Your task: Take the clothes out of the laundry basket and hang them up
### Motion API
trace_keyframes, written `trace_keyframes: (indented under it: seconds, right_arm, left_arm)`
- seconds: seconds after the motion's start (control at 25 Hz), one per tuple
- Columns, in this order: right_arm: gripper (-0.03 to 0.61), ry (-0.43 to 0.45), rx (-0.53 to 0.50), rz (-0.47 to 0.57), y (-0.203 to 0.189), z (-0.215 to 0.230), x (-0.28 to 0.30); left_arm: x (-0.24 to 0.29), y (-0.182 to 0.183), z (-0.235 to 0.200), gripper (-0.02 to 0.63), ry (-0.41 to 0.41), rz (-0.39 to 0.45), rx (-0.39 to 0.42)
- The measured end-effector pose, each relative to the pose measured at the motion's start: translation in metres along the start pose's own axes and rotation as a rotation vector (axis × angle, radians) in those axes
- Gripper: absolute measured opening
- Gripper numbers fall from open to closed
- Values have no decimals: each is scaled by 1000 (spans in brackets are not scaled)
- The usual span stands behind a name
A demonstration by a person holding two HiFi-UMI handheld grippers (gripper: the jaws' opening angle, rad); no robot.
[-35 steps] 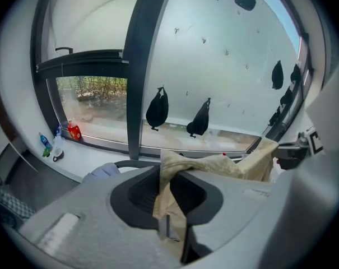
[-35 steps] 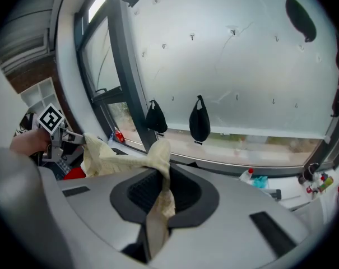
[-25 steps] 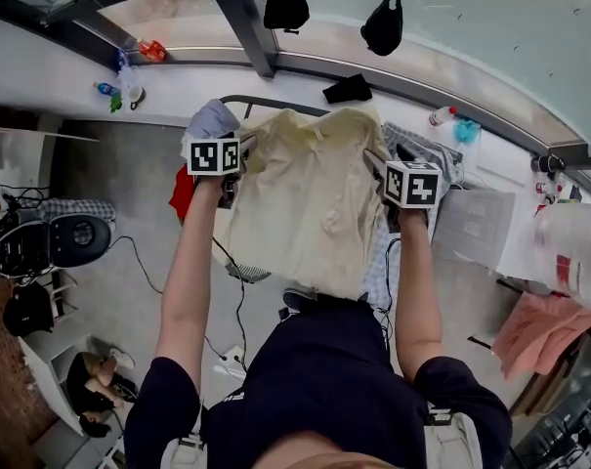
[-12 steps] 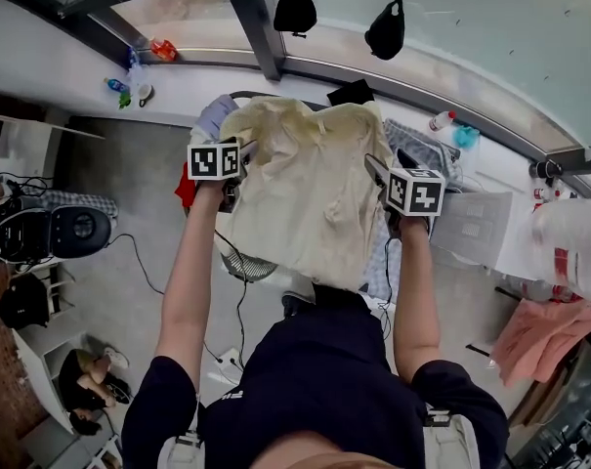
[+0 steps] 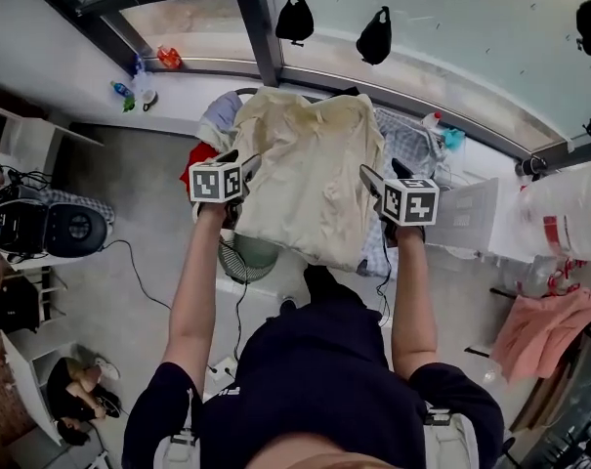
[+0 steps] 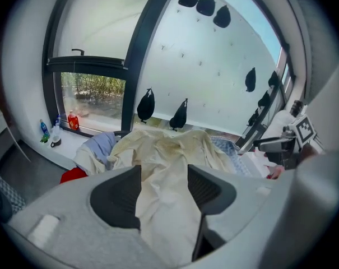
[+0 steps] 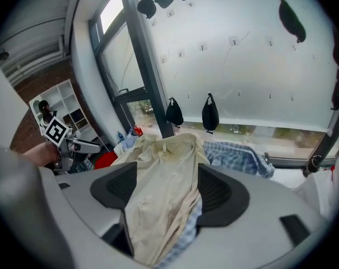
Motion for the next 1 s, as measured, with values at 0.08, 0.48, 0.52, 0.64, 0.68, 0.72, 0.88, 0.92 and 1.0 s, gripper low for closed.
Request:
trace_keyframes:
  seconds: [0.08, 0.48, 0.52, 0.64, 0.68, 0.72, 0.88, 0.92, 1.0]
  right_arm:
    - [339, -8, -3, 5, -14, -15, -15]
    - [339, -22, -31, 39, -90, -115, -93]
    - [339, -27, -34, 46, -99, -123, -102]
    - [339, -52, -34, 73, -129, -149, -131]
    - [339, -65, -32, 87, -139, -157, -142]
    - [339, -79, -28, 104, -148, -165, -153]
    - [339, -129, -9, 159, -187, -193, -201]
    - [339, -140, -9, 169, -196, -199, -211]
    - [339, -139, 2, 190, -214, -208, -229]
  left_arm:
    - [-21, -14, 7, 247, -18, 21, 1]
    - [-138, -88, 19, 247, -88, 120, -41]
    - [-150, -97, 21, 247, -95, 132, -42]
    - [-184, -126, 29, 247, -111, 163, -35]
    - [-195, -135, 33, 247, -119, 174, -31]
    - [-205, -144, 37, 247, -129, 187, -29]
    - [-242, -185, 59, 247, -158, 218, -18]
    - [-250, -194, 65, 247, -166, 221, -16]
    - [-261, -210, 76, 247, -186, 227, -10]
Point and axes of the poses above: the fingertips, and each gripper's own axes: x forward along the fingers, z to its right, y out of its top, the point moved 5 cm from there along -x, backward along the fingers, and after that the axes turned 15 degrees about y, right-handed, at the moved point
